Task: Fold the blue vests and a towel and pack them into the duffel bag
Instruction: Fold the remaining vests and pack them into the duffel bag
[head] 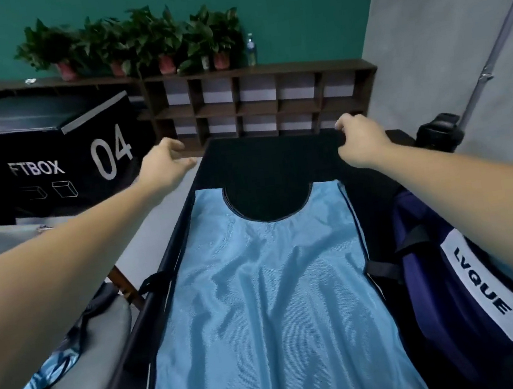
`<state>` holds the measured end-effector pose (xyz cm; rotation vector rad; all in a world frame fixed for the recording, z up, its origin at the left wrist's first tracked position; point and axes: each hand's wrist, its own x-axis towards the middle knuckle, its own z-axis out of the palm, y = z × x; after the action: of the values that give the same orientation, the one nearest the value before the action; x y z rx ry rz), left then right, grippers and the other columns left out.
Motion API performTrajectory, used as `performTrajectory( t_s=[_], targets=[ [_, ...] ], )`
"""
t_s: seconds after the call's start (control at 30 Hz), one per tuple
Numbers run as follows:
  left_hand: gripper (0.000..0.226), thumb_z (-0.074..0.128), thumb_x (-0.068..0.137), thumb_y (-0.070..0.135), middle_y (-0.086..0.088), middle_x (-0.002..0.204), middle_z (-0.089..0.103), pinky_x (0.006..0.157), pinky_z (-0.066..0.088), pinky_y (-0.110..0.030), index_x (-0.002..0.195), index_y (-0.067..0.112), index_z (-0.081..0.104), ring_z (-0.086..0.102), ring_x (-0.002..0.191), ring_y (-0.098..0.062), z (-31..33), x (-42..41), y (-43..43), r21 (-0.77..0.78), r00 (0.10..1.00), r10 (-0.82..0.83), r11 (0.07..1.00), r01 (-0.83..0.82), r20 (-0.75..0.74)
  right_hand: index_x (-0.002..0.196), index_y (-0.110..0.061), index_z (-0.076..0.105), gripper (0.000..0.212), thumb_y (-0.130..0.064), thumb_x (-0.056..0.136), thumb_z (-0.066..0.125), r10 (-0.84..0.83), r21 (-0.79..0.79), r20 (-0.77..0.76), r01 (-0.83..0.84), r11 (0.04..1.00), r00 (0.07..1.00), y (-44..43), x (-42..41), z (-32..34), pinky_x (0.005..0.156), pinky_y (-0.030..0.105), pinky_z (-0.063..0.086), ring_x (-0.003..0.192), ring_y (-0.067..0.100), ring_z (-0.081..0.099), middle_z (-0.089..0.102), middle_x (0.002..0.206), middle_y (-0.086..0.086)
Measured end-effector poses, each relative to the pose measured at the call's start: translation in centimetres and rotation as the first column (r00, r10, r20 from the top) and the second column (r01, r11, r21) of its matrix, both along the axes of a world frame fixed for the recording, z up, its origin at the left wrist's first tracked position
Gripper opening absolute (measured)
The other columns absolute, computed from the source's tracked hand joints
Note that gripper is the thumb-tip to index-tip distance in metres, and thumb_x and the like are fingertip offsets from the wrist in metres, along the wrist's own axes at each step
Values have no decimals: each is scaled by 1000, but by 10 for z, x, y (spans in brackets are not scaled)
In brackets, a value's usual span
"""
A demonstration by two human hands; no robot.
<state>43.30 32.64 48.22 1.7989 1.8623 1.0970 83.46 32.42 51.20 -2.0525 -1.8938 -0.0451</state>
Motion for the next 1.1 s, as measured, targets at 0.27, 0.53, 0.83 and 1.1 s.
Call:
performTrajectory(
  t_s=[0.27,0.53,0.83,1.1],
  targets=[
    [26,77,96,32,6,118,67,85,52,-32,119,25,68,67,104,-18,-26,-7,-86,-145,980,-135,983,114,-144,133,-23,61,40,-23,94,68,222,-212,61,-205,956,973,-74,-16,-13,108,49,48,124,32,58,56,134,6],
    [25,84,88,34,1,94,72,73,51,-33,102,27,64,66,82,-17,-51,-24,-206,-377,946,-267,908,183,-183,131,-29,60,40,-34,92,71,429,-315,51,-393,864,902,-204,-38,-52,102,43,49,111,24,59,55,120,-1],
    [42,86,83,38,-5,95,67,76,54,-42,102,21,53,64,85,-22,-69,-41,-299,-403,950,-162,914,43,-267,130,-33,58,38,-28,95,69,469,-284,-36,-459,842,882,-310,-44,-97,101,37,47,118,14,54,50,122,-11],
    [41,78,86,47,-5,89,68,70,55,-42,96,19,51,65,79,-21,-83,-42,-321,-403,876,-163,914,-39,-454,136,-28,56,40,-21,98,64,392,-216,18,-379,900,920,-329,-29,-113,79,30,37,116,16,51,46,123,-9]
  ],
)
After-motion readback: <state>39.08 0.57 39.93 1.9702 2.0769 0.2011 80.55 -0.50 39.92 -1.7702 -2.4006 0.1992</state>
